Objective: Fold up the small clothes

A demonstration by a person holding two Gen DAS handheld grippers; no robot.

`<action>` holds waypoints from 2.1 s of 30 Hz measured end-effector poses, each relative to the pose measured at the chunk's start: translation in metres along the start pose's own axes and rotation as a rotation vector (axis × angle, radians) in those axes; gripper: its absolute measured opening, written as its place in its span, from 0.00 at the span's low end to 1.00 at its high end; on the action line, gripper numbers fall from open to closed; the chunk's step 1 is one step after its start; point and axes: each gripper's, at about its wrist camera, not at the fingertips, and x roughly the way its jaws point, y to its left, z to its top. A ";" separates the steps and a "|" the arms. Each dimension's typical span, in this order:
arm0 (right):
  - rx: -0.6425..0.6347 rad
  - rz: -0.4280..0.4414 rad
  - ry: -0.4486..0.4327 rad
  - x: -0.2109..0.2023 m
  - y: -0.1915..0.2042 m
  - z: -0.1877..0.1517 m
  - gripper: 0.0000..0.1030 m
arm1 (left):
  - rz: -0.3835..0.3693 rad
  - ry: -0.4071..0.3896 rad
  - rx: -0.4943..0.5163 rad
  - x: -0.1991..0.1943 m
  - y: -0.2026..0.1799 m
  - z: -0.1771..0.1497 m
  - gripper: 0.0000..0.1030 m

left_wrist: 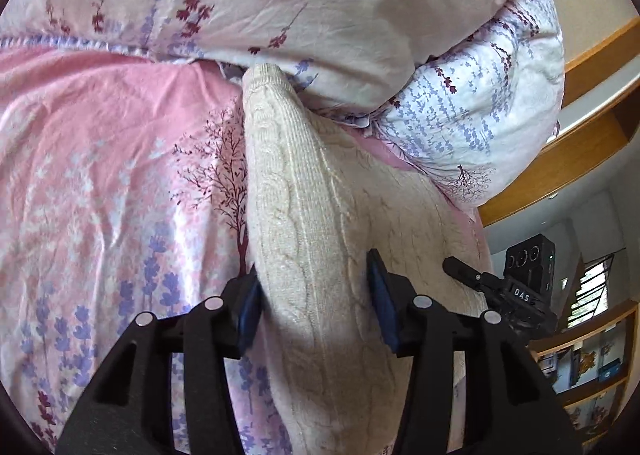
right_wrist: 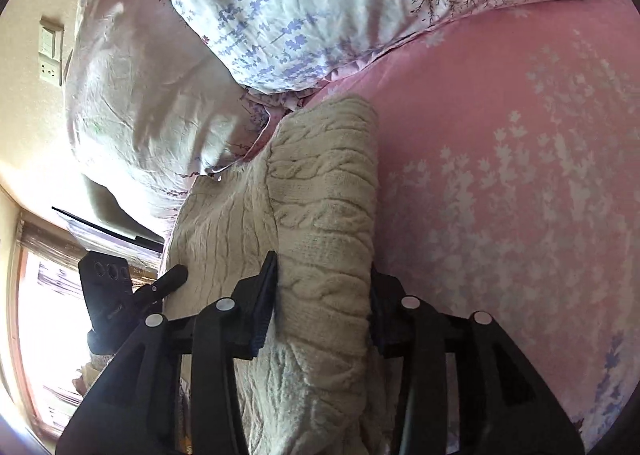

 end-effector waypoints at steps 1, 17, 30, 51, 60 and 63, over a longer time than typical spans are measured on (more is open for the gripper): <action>0.004 0.004 -0.028 -0.008 0.000 0.001 0.41 | 0.030 -0.032 0.028 -0.008 -0.006 -0.001 0.47; 0.036 -0.117 -0.147 -0.026 -0.024 0.004 0.09 | 0.069 -0.060 0.320 0.002 -0.081 -0.042 0.49; -0.266 -0.110 -0.235 -0.081 0.042 -0.047 0.43 | 0.108 -0.142 0.408 -0.021 -0.100 -0.067 0.53; -0.344 -0.336 -0.335 -0.103 0.063 -0.112 0.91 | 0.307 -0.252 0.385 -0.066 -0.097 -0.107 0.84; -0.428 -0.459 -0.307 -0.087 0.078 -0.161 0.99 | 0.500 -0.202 0.305 -0.075 -0.070 -0.153 0.96; -0.428 -0.470 -0.264 -0.075 0.076 -0.172 0.99 | 0.527 -0.183 0.305 -0.070 -0.069 -0.160 0.98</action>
